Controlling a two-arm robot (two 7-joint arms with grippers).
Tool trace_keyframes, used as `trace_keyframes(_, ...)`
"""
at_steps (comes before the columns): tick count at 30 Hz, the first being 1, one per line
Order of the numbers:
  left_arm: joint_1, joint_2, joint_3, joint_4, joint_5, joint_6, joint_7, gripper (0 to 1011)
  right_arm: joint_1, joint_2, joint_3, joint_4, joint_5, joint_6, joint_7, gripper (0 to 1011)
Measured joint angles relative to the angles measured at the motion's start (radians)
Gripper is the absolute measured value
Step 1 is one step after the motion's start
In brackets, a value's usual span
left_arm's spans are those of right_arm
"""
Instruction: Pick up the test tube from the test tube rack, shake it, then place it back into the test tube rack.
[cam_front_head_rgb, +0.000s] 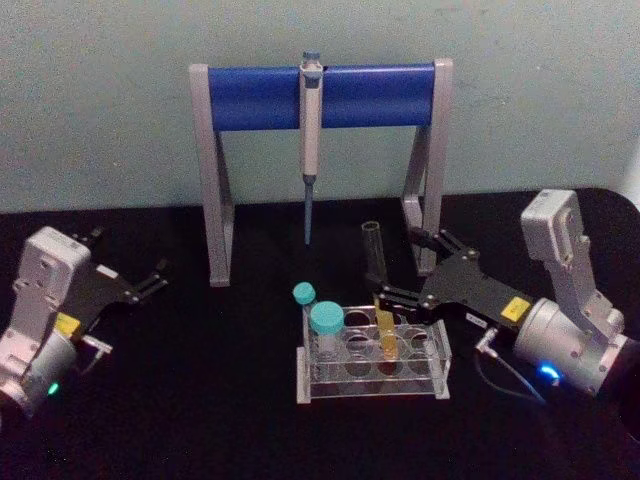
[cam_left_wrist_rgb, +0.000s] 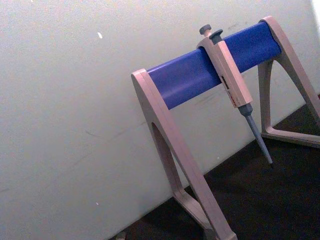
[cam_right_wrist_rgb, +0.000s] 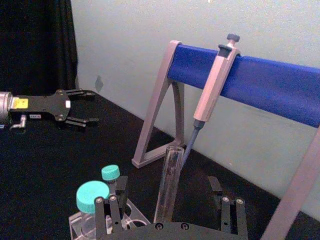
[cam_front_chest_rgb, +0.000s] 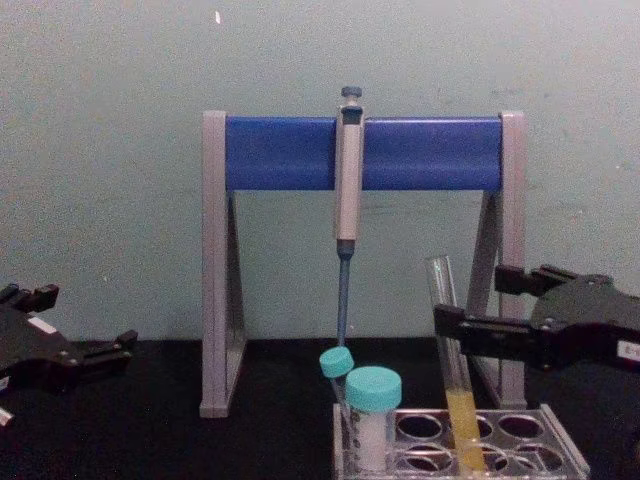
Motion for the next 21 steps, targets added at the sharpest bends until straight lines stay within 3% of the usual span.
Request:
trace_keyframes(11, 0.000, 0.000, 0.000, 0.000, 0.000, 0.000, 0.000, 1001, 0.049, -0.055, 0.006, 0.053, 0.021, 0.080, 0.023, 1000)
trace_keyframes(21, 0.000, 0.000, 0.000, 0.000, 0.000, 0.000, 0.000, 1001, 0.074, -0.077, 0.003, 0.083, 0.027, 0.122, 0.025, 1000)
